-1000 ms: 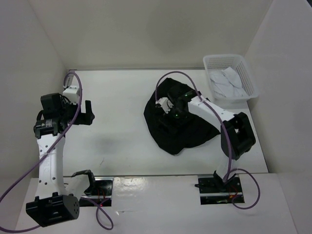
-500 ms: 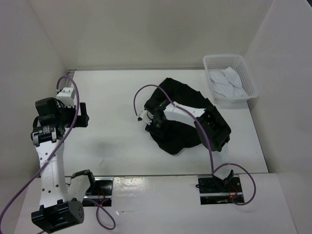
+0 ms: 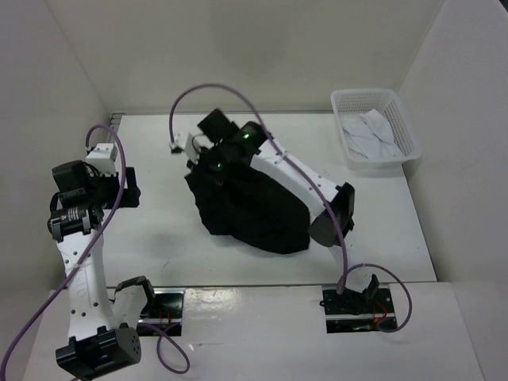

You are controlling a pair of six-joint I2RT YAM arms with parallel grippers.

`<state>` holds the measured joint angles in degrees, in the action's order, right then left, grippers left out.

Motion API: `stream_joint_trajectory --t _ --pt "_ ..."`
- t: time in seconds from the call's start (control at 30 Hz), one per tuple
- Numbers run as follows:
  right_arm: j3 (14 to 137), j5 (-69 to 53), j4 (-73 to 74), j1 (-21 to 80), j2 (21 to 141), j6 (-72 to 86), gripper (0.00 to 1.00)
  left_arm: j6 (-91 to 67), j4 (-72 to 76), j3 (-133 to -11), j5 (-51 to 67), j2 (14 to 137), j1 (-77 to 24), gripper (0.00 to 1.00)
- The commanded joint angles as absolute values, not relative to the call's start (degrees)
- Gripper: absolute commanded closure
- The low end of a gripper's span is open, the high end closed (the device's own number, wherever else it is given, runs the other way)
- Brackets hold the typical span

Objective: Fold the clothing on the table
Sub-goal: Move the skirt to the center of the board

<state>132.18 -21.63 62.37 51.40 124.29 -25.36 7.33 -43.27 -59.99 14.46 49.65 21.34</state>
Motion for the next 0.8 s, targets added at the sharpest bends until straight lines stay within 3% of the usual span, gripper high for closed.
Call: stream_joint_trajectory --t 0.0,0.13,0.17,0.2,0.27,0.3,0.37,0.43,0.53,0.77 --pt "143.1 -27.09 69.53 46.59 117.97 -27.77 1.0 7.12 -42.36 -59.85 15.29 49.39 21.8 0.0" --pt "131.79 -19.62 66.2 37.47 113.56 -26.55 0.99 7.12 -42.36 -59.85 15.82 49.39 21.8 0.0" --pt "127.4 -19.08 64.27 32.74 110.6 -26.02 0.94 7.12 -42.36 -59.85 15.82 49.39 21.8 0.0" --pt "117.43 -16.03 59.64 30.69 108.91 -25.49 0.65 7.12 -42.36 -59.85 15.82 49.39 21.8 0.0" --pt "102.49 -10.14 54.34 27.61 105.4 -24.79 0.56 7.12 -42.36 -59.85 15.82 48.87 21.8 0.0" --pt "97.61 -5.67 47.7 27.6 101.38 -24.09 0.43 7.12 -42.36 -59.85 15.82 48.87 21.8 0.0" --pt "85.07 11.02 41.43 28.38 98.1 -24.08 0.02 7.12 -42.36 -59.33 16.44 48.87 21.8 0.0" --pt "80.79 20.78 37.54 30.32 96.33 -24.08 0.02 7.64 -42.36 -59.33 16.96 48.87 21.8 0.0" --pt "80.59 20.83 39.28 30.85 96.33 -22.07 0.02 8.17 -42.36 -59.33 18.1 48.87 21.8 0.0" --pt "84.2 6.62 41.84 31.38 95.19 -20.92 0.02 10.89 -42.36 -59.33 23.28 50.71 21.8 0.0"
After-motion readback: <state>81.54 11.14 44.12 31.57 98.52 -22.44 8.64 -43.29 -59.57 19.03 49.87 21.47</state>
